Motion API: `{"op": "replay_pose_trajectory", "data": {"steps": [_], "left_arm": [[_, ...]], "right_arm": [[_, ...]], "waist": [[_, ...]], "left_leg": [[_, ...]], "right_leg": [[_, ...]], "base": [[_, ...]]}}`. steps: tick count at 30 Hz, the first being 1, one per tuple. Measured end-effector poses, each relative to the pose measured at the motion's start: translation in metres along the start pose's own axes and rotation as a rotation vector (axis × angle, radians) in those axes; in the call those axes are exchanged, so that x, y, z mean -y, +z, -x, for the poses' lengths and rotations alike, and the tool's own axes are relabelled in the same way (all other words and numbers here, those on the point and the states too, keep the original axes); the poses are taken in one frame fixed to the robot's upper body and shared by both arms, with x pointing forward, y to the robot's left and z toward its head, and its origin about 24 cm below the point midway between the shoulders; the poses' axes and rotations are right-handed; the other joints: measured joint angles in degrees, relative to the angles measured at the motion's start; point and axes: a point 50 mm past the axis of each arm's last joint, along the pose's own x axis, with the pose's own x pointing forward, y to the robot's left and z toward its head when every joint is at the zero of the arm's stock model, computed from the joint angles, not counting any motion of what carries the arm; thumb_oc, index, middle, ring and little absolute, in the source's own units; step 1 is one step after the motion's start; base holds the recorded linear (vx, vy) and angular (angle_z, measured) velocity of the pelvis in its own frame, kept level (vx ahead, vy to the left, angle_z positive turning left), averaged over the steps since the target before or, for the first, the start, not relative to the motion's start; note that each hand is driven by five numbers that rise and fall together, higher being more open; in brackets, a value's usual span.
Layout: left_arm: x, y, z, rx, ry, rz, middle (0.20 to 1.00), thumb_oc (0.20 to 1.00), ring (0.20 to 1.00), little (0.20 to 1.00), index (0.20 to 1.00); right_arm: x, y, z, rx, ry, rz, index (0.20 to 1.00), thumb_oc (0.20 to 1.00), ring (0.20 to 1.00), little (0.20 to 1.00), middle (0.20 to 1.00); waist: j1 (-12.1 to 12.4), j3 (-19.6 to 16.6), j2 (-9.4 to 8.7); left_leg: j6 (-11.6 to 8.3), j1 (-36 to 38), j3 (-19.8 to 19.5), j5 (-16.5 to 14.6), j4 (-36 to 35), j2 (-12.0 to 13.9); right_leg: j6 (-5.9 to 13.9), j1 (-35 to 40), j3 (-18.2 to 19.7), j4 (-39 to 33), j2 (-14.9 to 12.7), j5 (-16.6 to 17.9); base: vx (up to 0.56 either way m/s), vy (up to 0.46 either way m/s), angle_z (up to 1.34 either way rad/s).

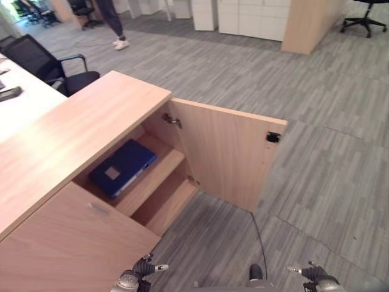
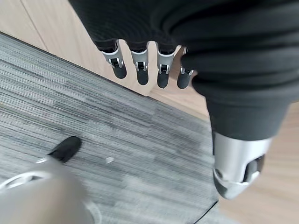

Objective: Put the empty folder in the office cabinet

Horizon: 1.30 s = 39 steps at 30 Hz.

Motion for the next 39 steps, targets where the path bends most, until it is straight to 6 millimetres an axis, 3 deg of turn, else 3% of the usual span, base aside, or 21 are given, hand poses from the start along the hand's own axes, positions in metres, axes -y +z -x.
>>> {"op": "replay_pose_trajectory", "data": {"steps": [1,2,3,6,7,8,9,11,12,15,18,19,20,21,25,31,34,39], "left_arm": [[0.002,-0.006,0.001,-0.021,-0.005,0.001,1.000,1.000,1.000,1.000,1.000],[0.003,0.000,-0.001,-0.007,-0.009,-0.002,1.000,1.000,1.000,1.000,1.000],[0.006,0.000,-0.001,-0.007,-0.018,-0.006,1.000,1.000,1.000,1.000,1.000],[0.007,0.000,-0.001,-0.013,-0.027,-0.022,1.000,1.000,1.000,1.000,1.000],[0.007,-0.003,0.000,-0.025,-0.031,-0.039,1.000,1.000,1.000,1.000,1.000],[0.008,-0.007,0.001,-0.036,-0.032,-0.042,1.000,1.000,1.000,1.000,1.000],[0.009,-0.014,0.002,-0.051,-0.037,-0.058,1.000,1.000,1.000,1.000,1.000],[0.005,-0.026,0.006,-0.081,-0.026,-0.075,1.000,1.000,1.000,1.000,1.000],[0.000,-0.025,0.006,-0.076,-0.015,-0.080,1.000,1.000,1.000,1.000,1.000],[-0.007,-0.031,0.008,-0.090,0.001,-0.087,1.000,1.000,1.000,1.000,1.000],[-0.004,-0.031,0.009,-0.081,-0.007,-0.084,1.000,1.000,1.000,1.000,1.000],[-0.005,-0.025,0.008,-0.051,-0.006,-0.086,1.000,1.000,1.000,1.000,1.000],[-0.004,-0.017,0.007,-0.017,-0.010,-0.087,1.000,1.000,1.000,1.000,1.000],[-0.004,-0.013,0.007,0.003,-0.013,-0.088,1.000,1.000,1.000,1.000,1.000],[0.001,-0.014,0.007,-0.002,-0.036,-0.112,1.000,1.000,1.000,1.000,1.000],[0.006,-0.033,0.012,-0.056,-0.062,-0.120,1.000,1.000,1.000,1.000,1.000],[0.005,-0.033,0.012,-0.053,-0.056,-0.121,1.000,1.000,1.000,1.000,1.000],[0.005,-0.029,0.011,-0.038,-0.047,-0.122,1.000,1.000,1.000,1.000,1.000]], "right_arm": [[0.001,-0.001,0.000,-0.007,-0.005,-0.017,1.000,1.000,1.000,1.000,1.000],[0.002,-0.005,0.000,-0.028,-0.010,-0.028,1.000,1.000,1.000,1.000,1.000],[0.005,-0.006,0.000,-0.039,-0.019,-0.032,1.000,1.000,1.000,1.000,1.000],[0.010,-0.005,-0.001,-0.039,-0.029,-0.031,1.000,1.000,1.000,1.000,1.000],[0.008,-0.009,0.000,-0.046,-0.024,-0.027,1.000,1.000,1.000,1.000,1.000],[0.009,-0.011,0.001,-0.048,-0.022,-0.024,1.000,1.000,1.000,1.000,1.000],[0.011,-0.017,0.002,-0.065,-0.028,-0.020,1.000,1.000,1.000,1.000,1.000],[0.007,-0.020,0.002,-0.075,-0.009,-0.022,1.000,1.000,1.000,1.000,1.000],[0.008,-0.016,0.001,-0.066,-0.010,-0.023,1.000,1.000,1.000,1.000,1.000],[0.020,0.000,-0.001,-0.024,-0.039,-0.024,1.000,1.000,1.000,1.000,1.000],[0.047,0.030,-0.004,0.040,-0.105,-0.035,1.000,1.000,1.000,1.000,1.000],[0.070,0.049,-0.003,0.082,-0.160,-0.046,1.000,1.000,1.000,1.000,1.000],[0.102,0.080,0.002,0.154,-0.239,-0.048,1.000,1.000,1.000,1.000,1.000],[0.122,0.106,0.008,0.218,-0.289,-0.059,1.000,1.000,1.000,1.000,1.000],[0.147,0.149,0.021,0.310,-0.356,-0.093,1.000,1.000,1.000,1.000,1.000],[0.157,0.178,0.031,0.373,-0.392,-0.167,1.000,1.000,1.000,1.000,1.000],[0.158,0.184,0.033,0.388,-0.399,-0.167,1.000,1.000,1.000,1.000,1.000],[0.140,0.211,0.036,0.449,-0.359,-0.151,1.000,1.000,1.000,1.000,1.000]], "waist": [[0.81,1.13,-1.83],[1.31,1.65,-2.59],[2.04,1.77,-3.00],[2.16,1.83,-2.69],[2.40,1.59,-2.07],[2.54,1.06,-0.97],[2.74,0.43,0.65],[2.59,-1.09,0.36],[2.70,-1.42,-0.56],[3.10,-1.84,-0.63],[3.41,-2.39,0.54],[4.36,-2.52,0.79],[5.09,-2.97,1.64],[6.08,-3.01,1.84],[6.91,-2.97,1.88],[8.87,-2.74,0.57],[10.27,-2.77,-0.15],[12.44,-3.05,-0.68]], "left_leg": [[-1.65,-2.93,-5.58,1.68,5.51,-0.34],[-2.27,-5.24,-9.77,0.10,9.12,-1.87],[-1.76,-5.60,-11.10,-2.70,6.26,-3.99],[2.06,-5.84,-11.70,-5.04,-9.43,-9.95],[3.26,-5.88,-10.71,-5.64,-11.54,-11.05],[5.58,-5.28,-10.33,-7.05,-12.54,-10.79],[8.28,-4.61,-10.92,-6.25,-14.16,-10.00],[8.37,-2.84,-9.96,-5.79,-16.58,-10.33],[8.62,-2.12,-9.98,-5.51,-17.94,-10.98],[9.52,-1.48,-10.12,-3.98,-18.55,-10.99],[8.95,-0.44,-10.56,-3.57,-18.06,-11.07],[8.93,-0.10,-11.18,-3.56,-17.99,-11.04],[8.82,0.23,-12.13,-3.49,-17.98,-11.06],[8.41,0.35,-12.31,-3.22,-17.97,-10.92],[8.03,0.21,-13.61,-3.24,-18.02,-10.83],[7.77,-1.24,-15.33,-3.73,-18.54,-10.83],[8.06,-1.91,-16.46,-3.18,-18.47,-10.83],[7.30,-2.37,-19.06,-2.10,-17.96,-11.01]], "right_leg": [[-2.08,0.66,1.61,0.03,0.10,-0.03],[-3.35,0.47,2.63,-0.01,-0.64,0.51],[-3.43,0.09,2.90,-0.02,-1.17,0.46],[-3.46,-1.07,3.44,0.00,-1.51,0.48],[-3.29,-1.01,3.34,-0.02,-0.66,0.58],[-3.02,-0.21,3.04,-0.02,0.51,0.73],[-2.69,0.54,2.72,-0.03,2.11,0.61],[-1.54,1.45,1.58,0.06,1.09,0.24],[-1.39,1.41,1.09,0.03,0.54,0.32],[-0.54,2.14,0.80,-0.03,0.58,-0.07],[-0.53,3.35,-0.26,-0.03,0.43,-0.57],[-0.35,4.27,-0.97,-0.03,0.45,-0.89],[-0.09,4.81,-2.02,-0.02,0.50,-1.15],[-0.11,5.12,-2.30,-0.03,0.56,-1.23],[0.12,6.04,-3.81,-0.03,0.94,-1.85],[0.24,5.99,-5.26,0.01,0.97,-2.41],[0.06,5.88,-6.32,0.01,1.04,-2.55],[-0.05,6.54,-8.88,-0.01,1.21,-2.74]], "base": [[0.09,-0.039,-0.51],[0.14,-0.012,-0.45],[0.13,0.010,-0.27],[0.09,0.011,-0.16],[0.17,-0.006,-0.26],[0.16,0.002,-0.25],[0.14,0.020,-0.21],[0.07,0.018,-0.08],[0.04,0.007,0.09],[0.04,-0.002,0.08],[0.02,0.003,0.15],[0.02,0.025,0.35],[0.02,0.023,0.34],[0.02,0.026,0.31],[0.02,0.011,0.19],[0.00,0.005,0.15],[-0.02,-0.007,0.19],[-0.01,-0.009,0.30]]}}
